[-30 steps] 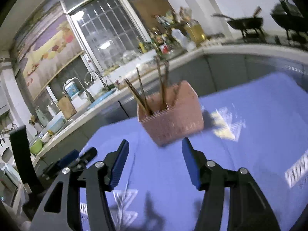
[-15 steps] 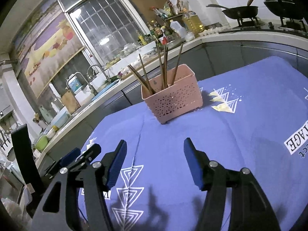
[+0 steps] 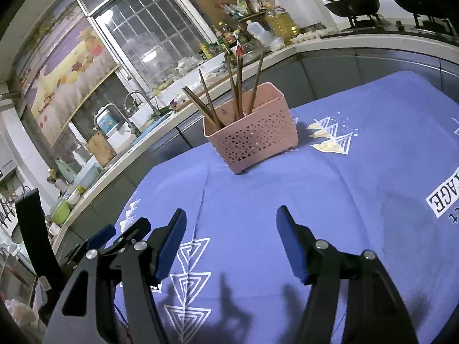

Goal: Organize utensils

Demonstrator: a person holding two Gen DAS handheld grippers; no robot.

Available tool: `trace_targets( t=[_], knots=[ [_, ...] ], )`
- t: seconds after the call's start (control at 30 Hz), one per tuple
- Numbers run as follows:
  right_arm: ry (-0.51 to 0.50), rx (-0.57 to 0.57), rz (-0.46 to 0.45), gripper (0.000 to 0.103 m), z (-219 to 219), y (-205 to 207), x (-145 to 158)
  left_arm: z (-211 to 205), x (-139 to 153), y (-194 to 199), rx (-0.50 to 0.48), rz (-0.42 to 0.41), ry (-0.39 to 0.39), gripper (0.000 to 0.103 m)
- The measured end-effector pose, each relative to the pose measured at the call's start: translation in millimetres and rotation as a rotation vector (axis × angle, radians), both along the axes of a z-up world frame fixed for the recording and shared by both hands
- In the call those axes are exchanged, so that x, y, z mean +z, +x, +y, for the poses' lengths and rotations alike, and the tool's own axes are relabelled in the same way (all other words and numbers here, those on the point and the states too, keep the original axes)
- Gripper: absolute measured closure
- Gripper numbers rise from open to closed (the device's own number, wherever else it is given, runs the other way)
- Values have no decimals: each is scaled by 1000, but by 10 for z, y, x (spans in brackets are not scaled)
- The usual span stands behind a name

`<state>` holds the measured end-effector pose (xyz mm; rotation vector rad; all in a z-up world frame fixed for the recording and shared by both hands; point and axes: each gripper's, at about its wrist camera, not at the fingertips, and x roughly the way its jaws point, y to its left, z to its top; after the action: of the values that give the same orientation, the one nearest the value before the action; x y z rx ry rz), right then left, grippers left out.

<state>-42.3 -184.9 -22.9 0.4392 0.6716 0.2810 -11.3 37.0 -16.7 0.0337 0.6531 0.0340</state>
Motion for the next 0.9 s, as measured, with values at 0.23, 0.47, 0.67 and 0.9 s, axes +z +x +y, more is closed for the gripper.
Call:
trace_targets(
  t=[0.23,0.47,0.67,0.9],
  knots=[
    [1,2,19,36,6,18,-44,14,-59,33,5,29,1,11],
    [7,-1,40,36,2,36,-92,27,-87,63,0,47,-8,6],
    [11,-7,50,35,-10,38,-113,-4,-148,98,-28,88,1,6],
    [10,-4,56,34,7,36,-121,-110,-243,122,-21,129,92,6]
  ],
)
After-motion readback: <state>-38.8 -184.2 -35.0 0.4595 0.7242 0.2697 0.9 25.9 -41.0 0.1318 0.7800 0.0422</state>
